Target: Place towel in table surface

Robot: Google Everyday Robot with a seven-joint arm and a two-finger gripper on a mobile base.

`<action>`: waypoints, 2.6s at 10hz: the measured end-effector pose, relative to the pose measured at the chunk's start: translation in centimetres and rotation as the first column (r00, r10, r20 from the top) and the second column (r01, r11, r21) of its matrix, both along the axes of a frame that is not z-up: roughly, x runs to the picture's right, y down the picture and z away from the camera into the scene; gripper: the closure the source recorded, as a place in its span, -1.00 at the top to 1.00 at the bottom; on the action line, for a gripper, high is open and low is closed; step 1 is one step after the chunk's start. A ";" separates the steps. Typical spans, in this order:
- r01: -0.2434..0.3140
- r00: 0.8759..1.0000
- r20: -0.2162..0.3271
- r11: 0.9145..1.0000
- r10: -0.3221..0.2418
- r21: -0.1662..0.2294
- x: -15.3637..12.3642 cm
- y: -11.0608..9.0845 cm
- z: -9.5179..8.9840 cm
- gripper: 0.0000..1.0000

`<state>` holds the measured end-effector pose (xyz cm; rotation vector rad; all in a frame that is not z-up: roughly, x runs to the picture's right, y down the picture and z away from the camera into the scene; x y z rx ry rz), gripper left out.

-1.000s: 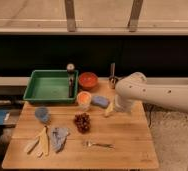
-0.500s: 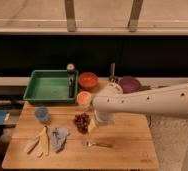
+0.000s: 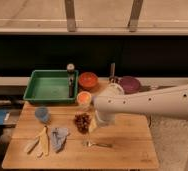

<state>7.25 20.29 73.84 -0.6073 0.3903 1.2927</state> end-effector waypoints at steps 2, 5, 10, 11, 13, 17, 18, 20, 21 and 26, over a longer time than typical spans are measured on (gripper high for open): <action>0.011 1.000 0.012 1.000 -0.011 0.010 1.5 0.5 -0.5 0.60; 0.073 0.996 0.056 0.997 -0.074 0.030 0.4 0.3 -0.8 0.60; 0.247 0.953 0.154 0.964 -0.260 0.098 -10.4 -2.2 -0.2 0.60; 0.285 0.937 0.176 0.952 -0.302 0.114 -13.0 -2.7 -0.1 0.60; 0.361 0.893 0.226 0.920 -0.388 0.153 -18.2 -3.1 -0.3 0.60; 0.517 0.749 0.339 0.822 -0.569 0.238 -27.4 0.4 -3.6 0.60; 0.538 0.719 0.360 0.804 -0.594 0.251 -29.0 1.3 -4.2 0.60; 0.549 0.708 0.363 0.796 -0.605 0.255 -29.2 1.5 -4.3 0.60; 0.550 0.707 0.364 0.795 -0.606 0.256 -29.3 1.6 -4.3 0.60; 0.507 0.752 0.379 0.840 -0.540 0.193 -27.4 3.9 -1.8 0.60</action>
